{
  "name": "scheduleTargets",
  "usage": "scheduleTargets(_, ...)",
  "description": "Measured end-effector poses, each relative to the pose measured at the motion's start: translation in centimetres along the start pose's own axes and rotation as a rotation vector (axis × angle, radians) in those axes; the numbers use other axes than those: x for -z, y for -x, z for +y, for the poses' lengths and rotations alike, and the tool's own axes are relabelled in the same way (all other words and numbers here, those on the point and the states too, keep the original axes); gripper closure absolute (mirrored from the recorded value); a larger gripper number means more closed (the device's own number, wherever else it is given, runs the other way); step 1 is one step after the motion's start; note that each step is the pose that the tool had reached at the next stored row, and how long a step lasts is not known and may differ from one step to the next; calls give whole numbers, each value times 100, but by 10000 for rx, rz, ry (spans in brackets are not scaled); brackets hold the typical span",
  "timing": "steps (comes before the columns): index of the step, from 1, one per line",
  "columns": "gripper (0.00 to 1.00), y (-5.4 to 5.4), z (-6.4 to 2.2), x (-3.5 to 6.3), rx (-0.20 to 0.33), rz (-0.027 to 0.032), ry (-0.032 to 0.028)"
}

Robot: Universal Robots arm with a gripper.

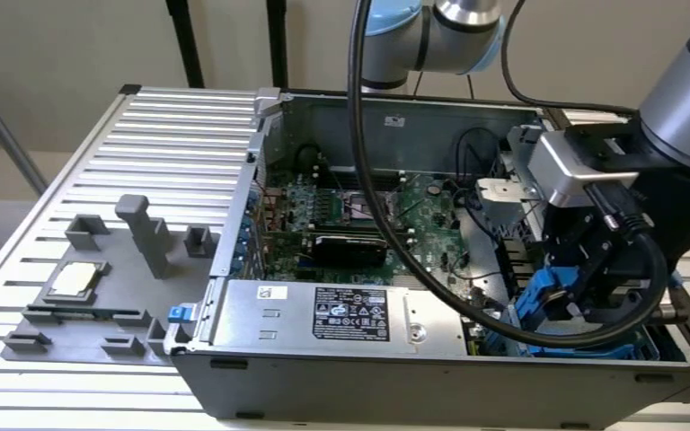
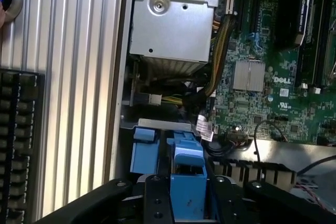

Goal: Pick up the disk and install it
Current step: 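Insert the disk into the insertion slot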

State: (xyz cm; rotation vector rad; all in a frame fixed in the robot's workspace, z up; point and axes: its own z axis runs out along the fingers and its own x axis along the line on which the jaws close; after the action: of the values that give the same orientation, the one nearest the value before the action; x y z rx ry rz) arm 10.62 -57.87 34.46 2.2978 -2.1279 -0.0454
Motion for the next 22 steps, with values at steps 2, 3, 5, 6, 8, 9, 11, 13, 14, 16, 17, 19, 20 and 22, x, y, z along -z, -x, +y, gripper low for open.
scheduleTargets(2,100,0,-1,-36,26,1,1)
scheduleTargets(3,100,0,-1,-51,36,1,0)
scheduleTargets(5,100,0,-2,-61,52,0,0)
scheduleTargets(6,100,0,-2,-61,54,1,1)
scheduleTargets(8,100,0,-2,-61,57,2,1)
scheduleTargets(9,100,0,-2,-61,57,2,0)
scheduleTargets(11,100,0,-2,-61,57,1,1)
scheduleTargets(13,100,1,-2,-61,60,1,0)
scheduleTargets(14,0,0,-2,-61,58,2,1)
scheduleTargets(16,0,1,-2,-61,58,0,0)
scheduleTargets(17,0,1,-2,-61,58,1,1)
scheduleTargets(19,0,1,-2,-61,58,1,1)
scheduleTargets(20,0,1,-2,-61,58,1,1)
scheduleTargets(22,0,1,-2,-61,57,1,1)
